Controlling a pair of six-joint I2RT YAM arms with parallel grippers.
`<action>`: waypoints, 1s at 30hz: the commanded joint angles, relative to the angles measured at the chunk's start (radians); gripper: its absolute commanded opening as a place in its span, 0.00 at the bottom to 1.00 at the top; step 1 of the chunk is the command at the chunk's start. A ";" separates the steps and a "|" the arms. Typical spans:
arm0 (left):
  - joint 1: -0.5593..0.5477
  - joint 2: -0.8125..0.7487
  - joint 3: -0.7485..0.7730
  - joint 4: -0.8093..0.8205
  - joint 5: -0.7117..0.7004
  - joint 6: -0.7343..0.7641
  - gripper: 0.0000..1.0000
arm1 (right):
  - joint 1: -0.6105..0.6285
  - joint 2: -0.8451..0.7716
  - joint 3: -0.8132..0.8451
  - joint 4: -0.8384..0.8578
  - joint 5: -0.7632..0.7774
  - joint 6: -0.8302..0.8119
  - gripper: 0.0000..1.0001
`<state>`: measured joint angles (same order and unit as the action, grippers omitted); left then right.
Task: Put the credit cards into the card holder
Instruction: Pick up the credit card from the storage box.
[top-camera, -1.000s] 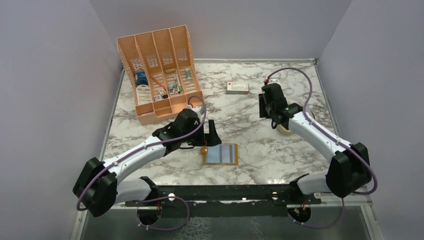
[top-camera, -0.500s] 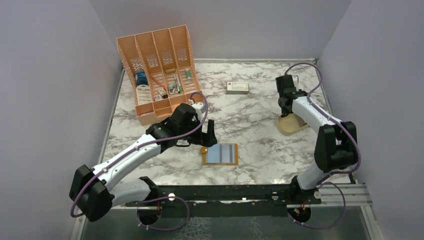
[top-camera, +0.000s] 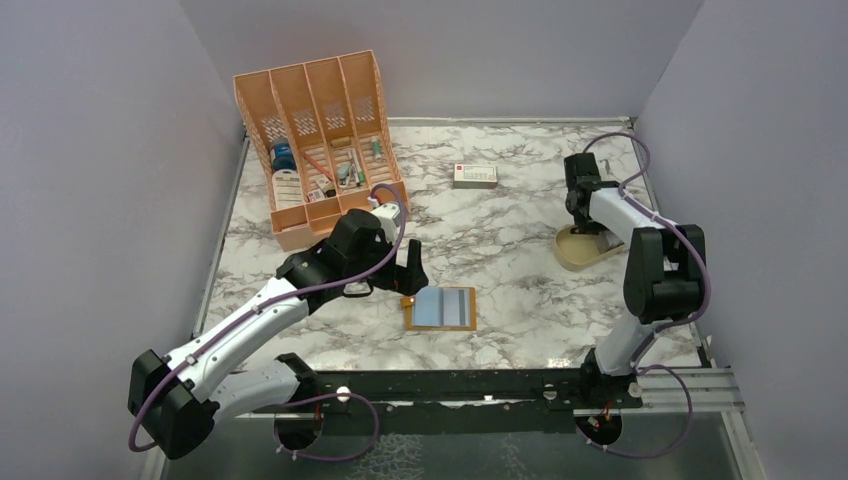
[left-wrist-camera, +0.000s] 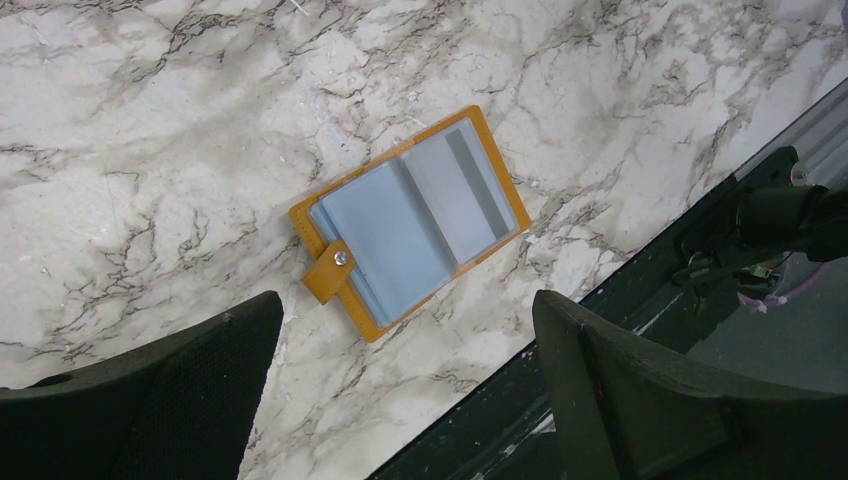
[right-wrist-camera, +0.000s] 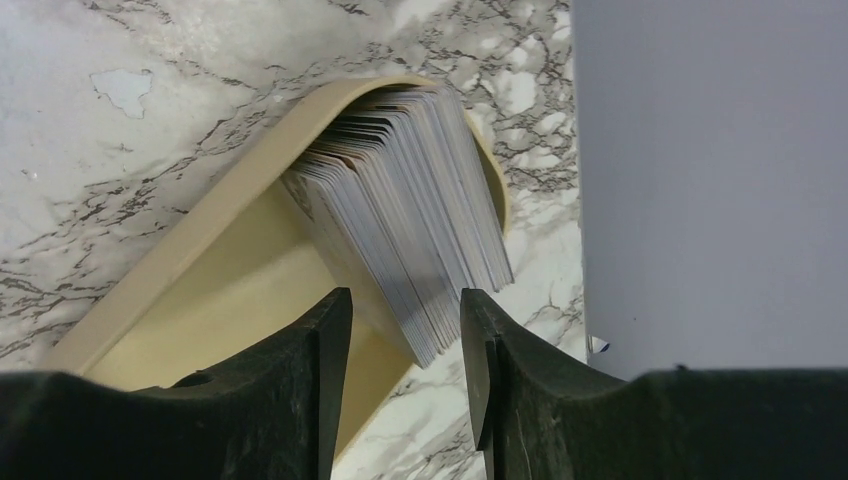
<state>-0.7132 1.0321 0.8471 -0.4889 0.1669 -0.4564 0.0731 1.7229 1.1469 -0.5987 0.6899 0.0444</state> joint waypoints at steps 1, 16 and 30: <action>0.004 -0.024 0.006 0.004 -0.023 0.016 0.99 | -0.004 0.068 0.036 0.017 -0.017 -0.005 0.45; 0.005 -0.023 0.006 0.006 -0.028 0.009 0.99 | -0.007 0.041 0.044 0.048 0.044 -0.001 0.38; 0.006 -0.025 0.005 0.008 -0.032 0.007 0.99 | -0.007 0.028 0.053 0.040 0.051 0.007 0.32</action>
<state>-0.7132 1.0145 0.8471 -0.4889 0.1627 -0.4541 0.0700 1.7893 1.1614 -0.5789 0.7223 0.0395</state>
